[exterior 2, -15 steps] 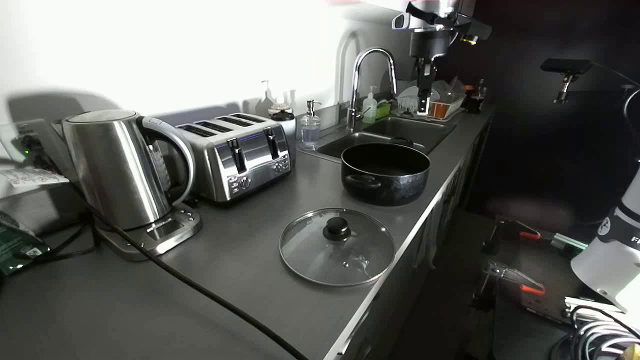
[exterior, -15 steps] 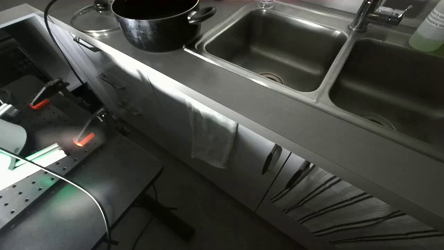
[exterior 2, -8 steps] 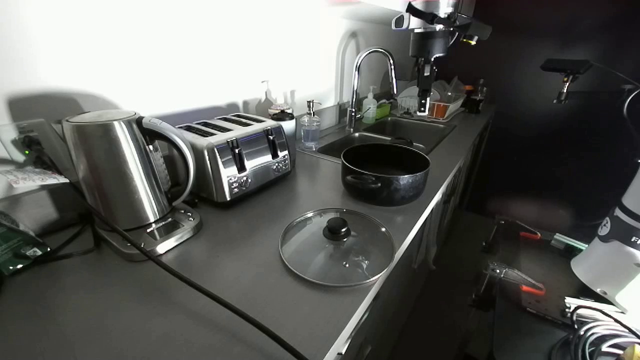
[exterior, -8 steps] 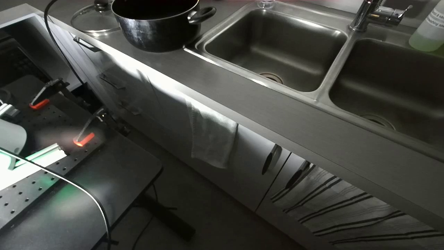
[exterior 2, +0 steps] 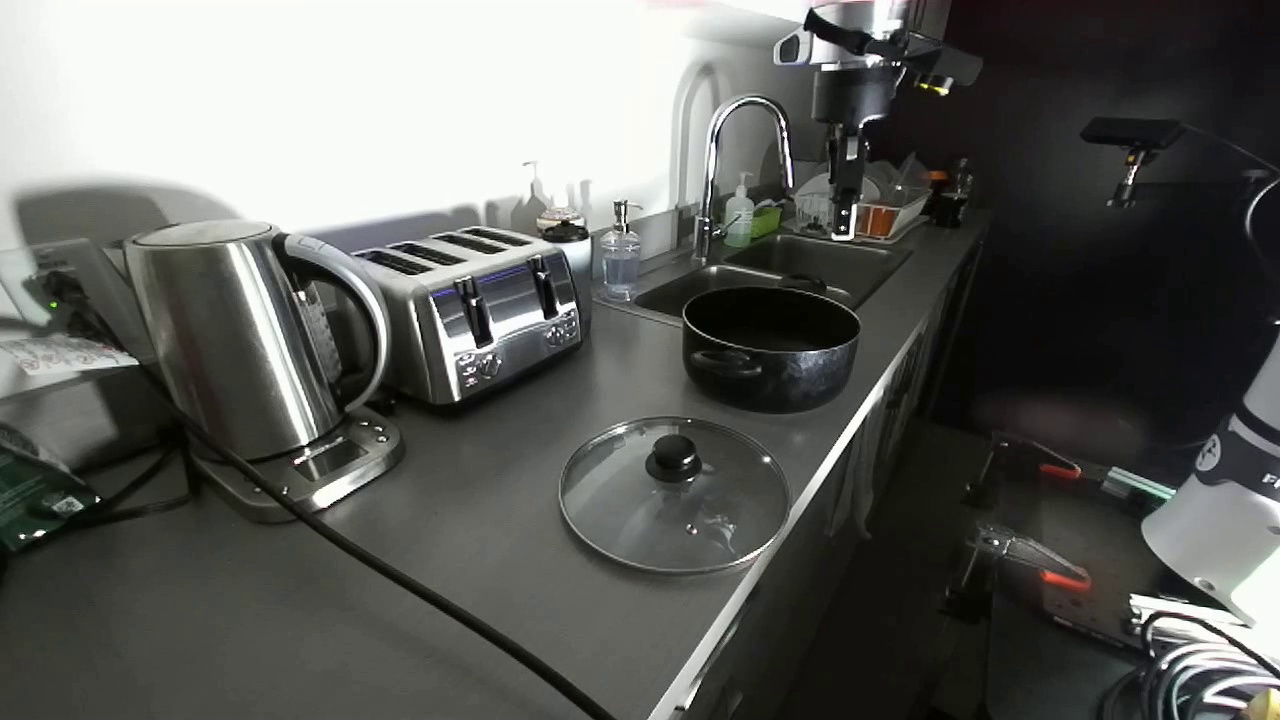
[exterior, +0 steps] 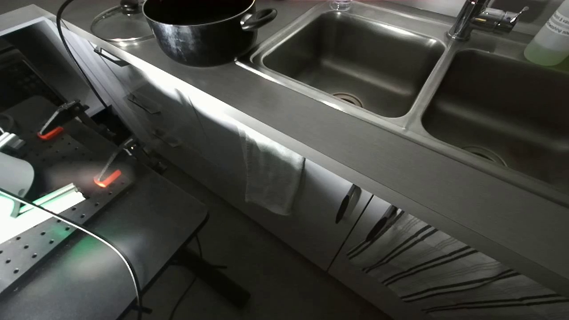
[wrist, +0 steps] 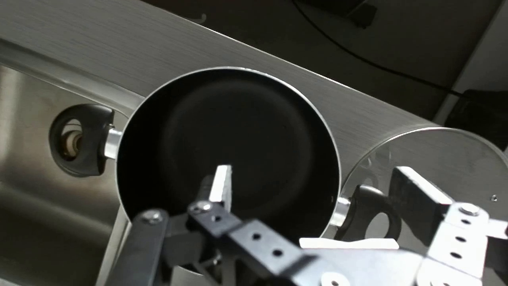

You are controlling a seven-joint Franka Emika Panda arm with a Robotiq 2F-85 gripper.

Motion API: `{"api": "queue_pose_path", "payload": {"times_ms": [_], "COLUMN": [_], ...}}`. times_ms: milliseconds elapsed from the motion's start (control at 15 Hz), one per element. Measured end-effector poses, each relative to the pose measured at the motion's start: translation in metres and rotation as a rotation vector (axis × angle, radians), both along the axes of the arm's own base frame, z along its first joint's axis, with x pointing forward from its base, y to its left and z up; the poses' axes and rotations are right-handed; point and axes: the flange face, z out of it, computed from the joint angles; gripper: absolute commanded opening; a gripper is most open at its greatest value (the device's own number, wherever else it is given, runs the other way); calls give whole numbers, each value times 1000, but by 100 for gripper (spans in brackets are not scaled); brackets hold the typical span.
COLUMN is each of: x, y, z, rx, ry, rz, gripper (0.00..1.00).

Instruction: Put the lid on the pot

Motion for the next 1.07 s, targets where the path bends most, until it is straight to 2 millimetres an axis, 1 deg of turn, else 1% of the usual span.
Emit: {"api": "queue_pose_path", "payload": {"times_ms": [200, 400, 667, 867, 1067], "x": [-2, -5, -5, 2, 15], "y": [40, 82, 132, 157, 173], "z": [-7, -20, -50, -72, -88], "rx": [-13, -26, -38, -55, -79], "ry": [16, 41, 92, 128, 147], "rz": [89, 196, 357, 459, 534], "gripper": [100, 100, 100, 100, 100]}}
